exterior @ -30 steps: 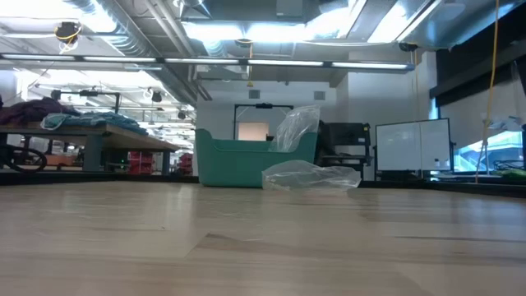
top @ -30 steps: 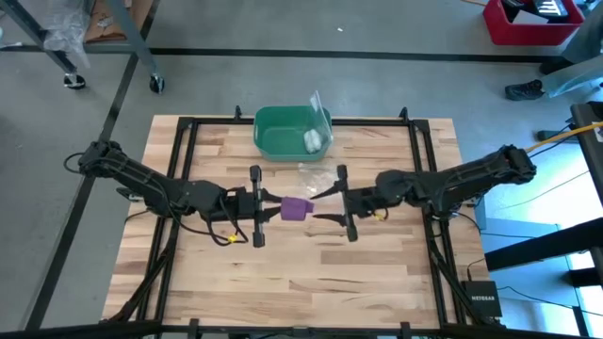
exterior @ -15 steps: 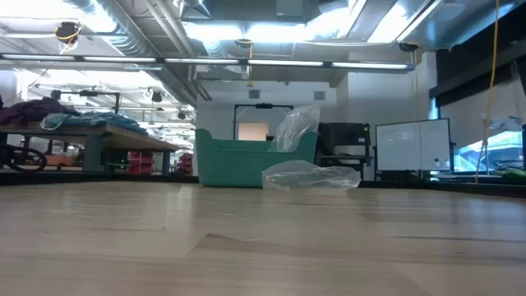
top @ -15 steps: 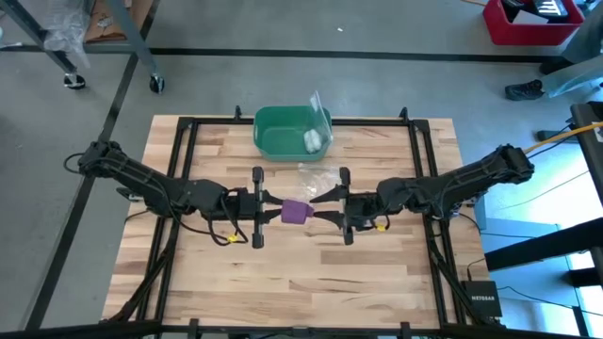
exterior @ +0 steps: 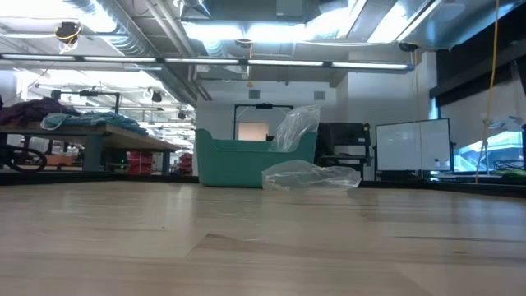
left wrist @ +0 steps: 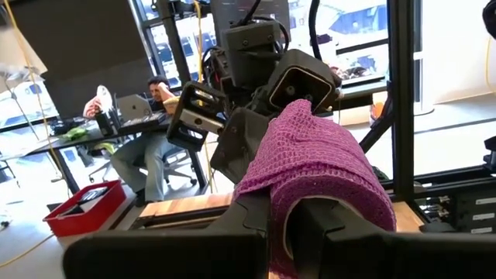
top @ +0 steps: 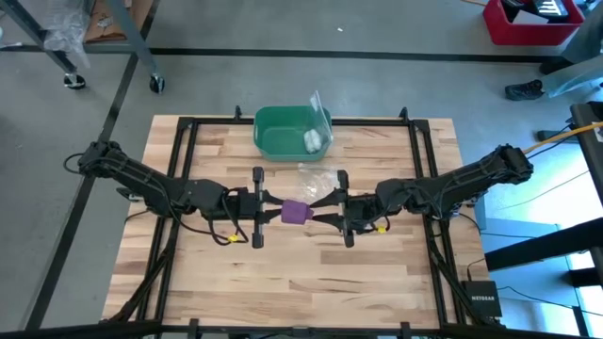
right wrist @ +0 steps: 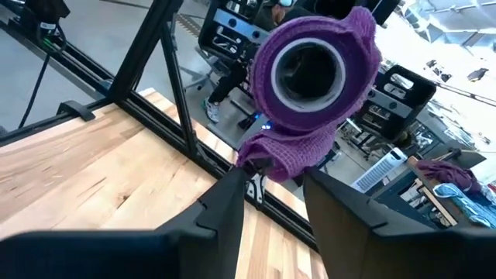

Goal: Roll bandage
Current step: Roll the violet bandage

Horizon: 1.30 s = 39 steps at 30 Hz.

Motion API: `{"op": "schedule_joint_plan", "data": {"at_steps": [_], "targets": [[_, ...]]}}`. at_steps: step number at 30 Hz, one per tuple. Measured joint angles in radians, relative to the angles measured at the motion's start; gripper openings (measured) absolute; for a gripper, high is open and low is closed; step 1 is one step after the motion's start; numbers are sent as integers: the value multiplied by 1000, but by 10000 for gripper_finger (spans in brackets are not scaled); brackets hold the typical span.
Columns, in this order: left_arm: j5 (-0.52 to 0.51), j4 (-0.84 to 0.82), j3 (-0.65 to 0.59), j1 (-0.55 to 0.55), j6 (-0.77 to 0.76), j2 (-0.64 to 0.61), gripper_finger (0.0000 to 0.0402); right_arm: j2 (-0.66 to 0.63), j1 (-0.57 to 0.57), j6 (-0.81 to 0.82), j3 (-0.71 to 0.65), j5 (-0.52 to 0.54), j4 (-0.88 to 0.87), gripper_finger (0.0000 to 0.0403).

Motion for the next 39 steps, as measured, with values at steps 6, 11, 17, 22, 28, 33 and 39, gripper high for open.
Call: {"op": "schedule_joint_plan", "data": {"at_steps": [6, 11, 17, 22, 28, 33, 39], "targets": [[0, -5, 0, 0, 0, 0, 15, -23, 25, -23, 0, 40, -3, 138], [0, -5, 0, 0, -6, 0, 15, -16, 45, -48, 0, 30, 20, 138], [0, -5, 0, 0, -11, 0, 15, -4, 43, -69, 0, 46, 41, 138], [0, -5, 0, 1, -12, 0, 15, 7, 43, -101, 0, 62, 60, 138], [1, -21, 0, 2, -18, 0, 15, 6, 45, -130, 0, 123, 56, 138], [2, -20, 0, 2, -20, 0, 15, 7, 37, -130, 0, 130, 19, 138], [2, -18, 0, 2, -21, 0, 15, 6, 36, -129, 0, 130, 21, 115]]}}
